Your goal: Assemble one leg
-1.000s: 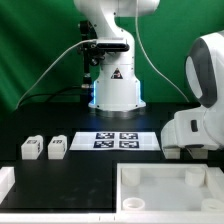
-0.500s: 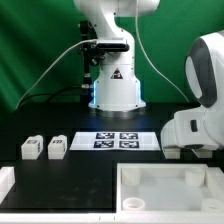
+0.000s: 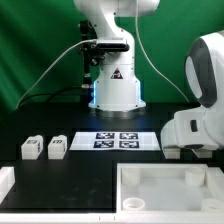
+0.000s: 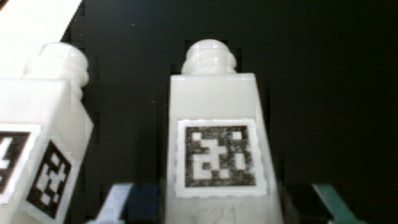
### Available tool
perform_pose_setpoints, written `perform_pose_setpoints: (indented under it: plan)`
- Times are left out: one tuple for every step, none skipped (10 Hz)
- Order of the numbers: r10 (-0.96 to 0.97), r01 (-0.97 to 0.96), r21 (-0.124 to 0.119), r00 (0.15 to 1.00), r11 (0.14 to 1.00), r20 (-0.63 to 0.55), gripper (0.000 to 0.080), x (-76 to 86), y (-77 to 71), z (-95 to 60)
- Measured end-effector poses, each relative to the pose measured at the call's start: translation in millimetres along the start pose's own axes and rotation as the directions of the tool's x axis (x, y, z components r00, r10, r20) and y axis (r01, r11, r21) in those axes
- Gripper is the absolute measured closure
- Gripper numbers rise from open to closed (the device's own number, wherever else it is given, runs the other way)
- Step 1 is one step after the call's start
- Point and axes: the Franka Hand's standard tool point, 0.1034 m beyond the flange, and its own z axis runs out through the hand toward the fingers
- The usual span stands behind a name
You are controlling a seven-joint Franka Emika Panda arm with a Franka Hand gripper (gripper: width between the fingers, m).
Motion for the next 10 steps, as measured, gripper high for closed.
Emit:
perform_pose_setpoints:
  plan:
    - [0.000, 0.000, 0.000, 1.000, 1.000, 0.000, 0.0509, 0.0, 0.0, 0.0]
    - [0.000, 0.000, 0.000, 1.000, 1.000, 0.000, 0.0509, 0.0, 0.0, 0.0]
    - [-0.014, 0.014, 0.000, 1.000, 1.000, -0.010, 0.0509, 1.0, 0.8, -4.8]
    - [-0.033, 0.033, 0.005, 0.998, 0.999, -0.046, 0.0509, -2.4, 3.4, -25.4]
    - [-0.045, 0.046, 0.007, 0.997, 0.999, -0.055, 0.0508, -12.3, 8.5, -46.0]
    - [-0.050, 0.053, 0.018, 0.992, 0.998, -0.119, 0.0508, -13.7, 11.8, -70.8]
    - [-0.050, 0.058, 0.026, 0.972, 0.998, -0.232, 0.0508, -19.5, 16.1, -100.1]
    - [-0.039, 0.054, 0.032, 0.938, 0.998, -0.344, 0.0508, -28.8, 23.4, -119.6]
    - [-0.038, 0.054, 0.029, 0.919, 0.998, -0.394, 0.0508, -41.6, 30.9, -133.8]
    - [-0.038, 0.050, 0.013, 0.882, 0.999, -0.471, 0.0508, -48.7, 35.7, -162.5]
